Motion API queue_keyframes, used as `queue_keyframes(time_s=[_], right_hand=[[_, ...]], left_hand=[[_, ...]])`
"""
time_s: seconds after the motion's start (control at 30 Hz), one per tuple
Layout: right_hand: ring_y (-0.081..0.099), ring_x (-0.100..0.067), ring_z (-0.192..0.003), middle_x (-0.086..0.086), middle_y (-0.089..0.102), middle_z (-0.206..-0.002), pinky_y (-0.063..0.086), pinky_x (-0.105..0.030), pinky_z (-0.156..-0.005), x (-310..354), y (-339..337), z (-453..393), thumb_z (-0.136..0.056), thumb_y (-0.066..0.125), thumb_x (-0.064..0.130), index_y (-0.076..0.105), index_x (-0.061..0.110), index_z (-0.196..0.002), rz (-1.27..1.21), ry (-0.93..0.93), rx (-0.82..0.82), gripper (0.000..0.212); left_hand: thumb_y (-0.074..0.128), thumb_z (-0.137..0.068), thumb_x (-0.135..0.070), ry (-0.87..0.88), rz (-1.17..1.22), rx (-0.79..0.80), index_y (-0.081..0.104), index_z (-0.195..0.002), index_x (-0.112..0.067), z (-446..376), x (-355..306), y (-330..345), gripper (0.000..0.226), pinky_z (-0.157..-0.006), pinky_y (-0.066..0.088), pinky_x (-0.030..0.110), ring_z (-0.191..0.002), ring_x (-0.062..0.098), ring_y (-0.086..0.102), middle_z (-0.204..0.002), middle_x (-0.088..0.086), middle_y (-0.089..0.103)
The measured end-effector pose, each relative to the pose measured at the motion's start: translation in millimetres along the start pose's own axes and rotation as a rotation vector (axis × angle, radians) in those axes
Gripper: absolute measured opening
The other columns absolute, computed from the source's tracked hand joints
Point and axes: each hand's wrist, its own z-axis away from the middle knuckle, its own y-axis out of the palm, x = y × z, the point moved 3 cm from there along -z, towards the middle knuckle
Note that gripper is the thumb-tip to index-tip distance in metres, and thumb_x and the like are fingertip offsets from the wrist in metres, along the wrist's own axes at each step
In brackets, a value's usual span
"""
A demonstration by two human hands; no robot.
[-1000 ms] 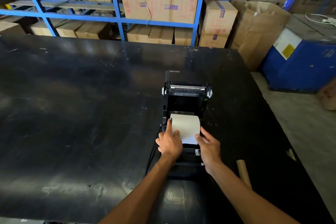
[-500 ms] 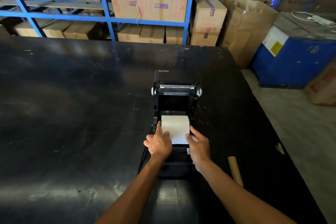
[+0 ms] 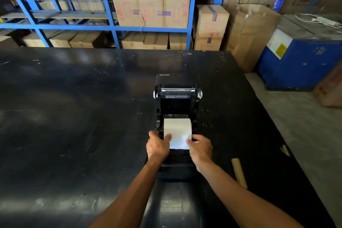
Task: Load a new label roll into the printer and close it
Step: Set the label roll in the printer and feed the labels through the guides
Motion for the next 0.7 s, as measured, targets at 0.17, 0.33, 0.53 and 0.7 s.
queue_keyframes(time_s=[0.17, 0.33, 0.53, 0.7], right_hand=[[0.063, -0.018, -0.078, -0.009, 0.069, -0.094, 0.053, -0.031, -0.069, 2.6, -11.5, -0.3, -0.089, 0.065, 0.016, 0.063, 0.013, -0.111, -0.120, 0.055, 0.154, 0.023], [0.054, -0.012, -0.064, -0.005, 0.062, -0.073, 0.042, -0.022, -0.059, 5.7, -35.3, -10.3, -0.088, 0.067, 0.014, 0.071, 0.001, -0.099, -0.053, 0.031, 0.425, 0.018], [0.059, -0.006, -0.072, 0.005, 0.065, -0.074, 0.044, -0.021, -0.069, 6.1, -34.9, -21.7, -0.087, 0.069, 0.019, 0.072, 0.010, -0.088, 0.151, -0.155, 0.484, 0.010], [0.062, -0.013, -0.083, 0.002, 0.070, -0.084, 0.044, -0.020, -0.065, -11.0, -23.8, -25.8, -0.086, 0.069, 0.018, 0.075, 0.013, -0.087, 0.249, -0.249, 0.304, 0.008]], left_hand=[[0.068, -0.087, -0.035, -0.002, 0.099, 0.052, 0.050, -0.084, -0.015, -1.2, 5.0, -7.4, 0.028, -0.053, 0.042, 0.026, -0.057, 0.014, 0.052, -0.070, -0.002, 0.051], [0.071, -0.091, -0.029, -0.023, 0.212, 0.354, 0.052, -0.059, -0.018, -5.4, 14.1, -22.9, 0.039, -0.041, 0.024, 0.021, -0.041, 0.011, 0.029, -0.049, -0.003, 0.043], [0.078, -0.087, -0.025, 0.048, 0.159, 0.339, 0.069, -0.067, -0.012, -5.4, 10.1, -31.0, 0.026, -0.059, 0.047, 0.021, -0.063, 0.009, 0.060, -0.068, -0.002, 0.067], [0.079, -0.079, -0.049, 0.008, -0.160, 0.041, 0.075, -0.073, -0.033, -4.6, 20.3, -17.4, 0.017, -0.097, 0.041, 0.041, -0.112, 0.023, 0.031, -0.112, 0.000, 0.066]])
